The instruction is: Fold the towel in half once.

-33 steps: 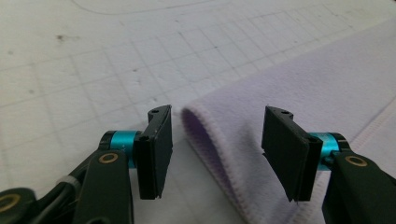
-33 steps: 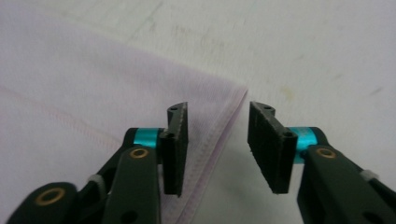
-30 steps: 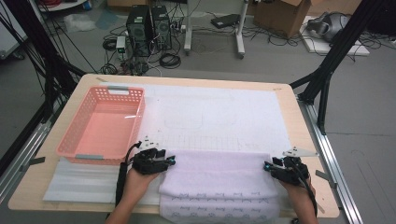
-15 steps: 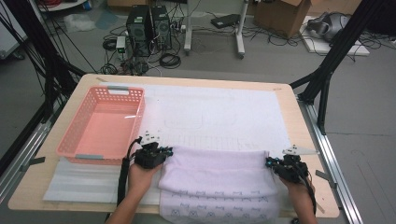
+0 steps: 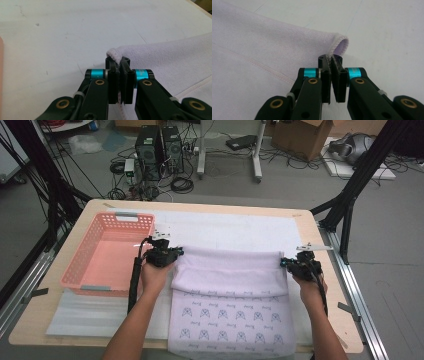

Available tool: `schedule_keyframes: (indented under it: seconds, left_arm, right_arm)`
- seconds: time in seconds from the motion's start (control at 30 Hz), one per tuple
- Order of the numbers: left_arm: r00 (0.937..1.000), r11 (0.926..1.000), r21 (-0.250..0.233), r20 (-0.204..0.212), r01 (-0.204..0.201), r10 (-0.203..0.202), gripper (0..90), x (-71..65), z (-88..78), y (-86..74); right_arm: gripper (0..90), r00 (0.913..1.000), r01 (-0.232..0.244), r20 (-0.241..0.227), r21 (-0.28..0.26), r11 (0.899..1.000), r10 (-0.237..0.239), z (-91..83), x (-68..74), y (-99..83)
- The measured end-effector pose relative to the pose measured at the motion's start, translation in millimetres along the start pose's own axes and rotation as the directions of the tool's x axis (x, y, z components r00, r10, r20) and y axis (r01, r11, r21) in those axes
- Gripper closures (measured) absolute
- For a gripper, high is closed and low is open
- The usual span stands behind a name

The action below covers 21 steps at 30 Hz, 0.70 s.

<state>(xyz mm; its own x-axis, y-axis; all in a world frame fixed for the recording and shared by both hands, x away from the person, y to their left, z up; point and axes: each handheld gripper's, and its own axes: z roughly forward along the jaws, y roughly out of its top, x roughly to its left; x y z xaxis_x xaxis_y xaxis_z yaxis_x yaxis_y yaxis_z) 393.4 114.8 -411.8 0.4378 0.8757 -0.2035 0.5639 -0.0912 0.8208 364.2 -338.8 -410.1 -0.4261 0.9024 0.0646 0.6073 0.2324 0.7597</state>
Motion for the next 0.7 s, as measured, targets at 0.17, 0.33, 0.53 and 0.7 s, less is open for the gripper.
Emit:
schedule_keyframes:
  seconds: [0.17,0.33,0.53,0.7]
  left_arm:
    - [0.9991,0.9982,-0.042,-0.011,0.041,-0.042,86.3,11.2,8.6,7.1]
    - [1.0,0.9989,-0.047,0.005,0.006,-0.006,86.1,11.9,12.4,6.6]
    - [0.9989,0.9961,-0.088,0.047,-0.006,0.011,62.2,11.4,1.5,5.6]
    - [0.9965,0.9969,-0.077,0.081,-0.013,0.019,59.6,6.6,-3.9,-3.3]
  right_arm:
    - [86.5,0.9998,-0.009,0.017,-0.006,1.0,0.009,13.2,-5.2,16.6]
    - [86.3,0.9993,-0.013,0.034,-0.006,1.0,0.013,24.7,-7.1,28.5]
    - [59.2,0.9973,-0.069,0.021,-0.022,0.997,0.07,23.6,-8.1,26.8]
    - [56.4,0.9973,-0.073,-0.012,-0.044,0.996,0.073,8.7,-7.3,27.8]
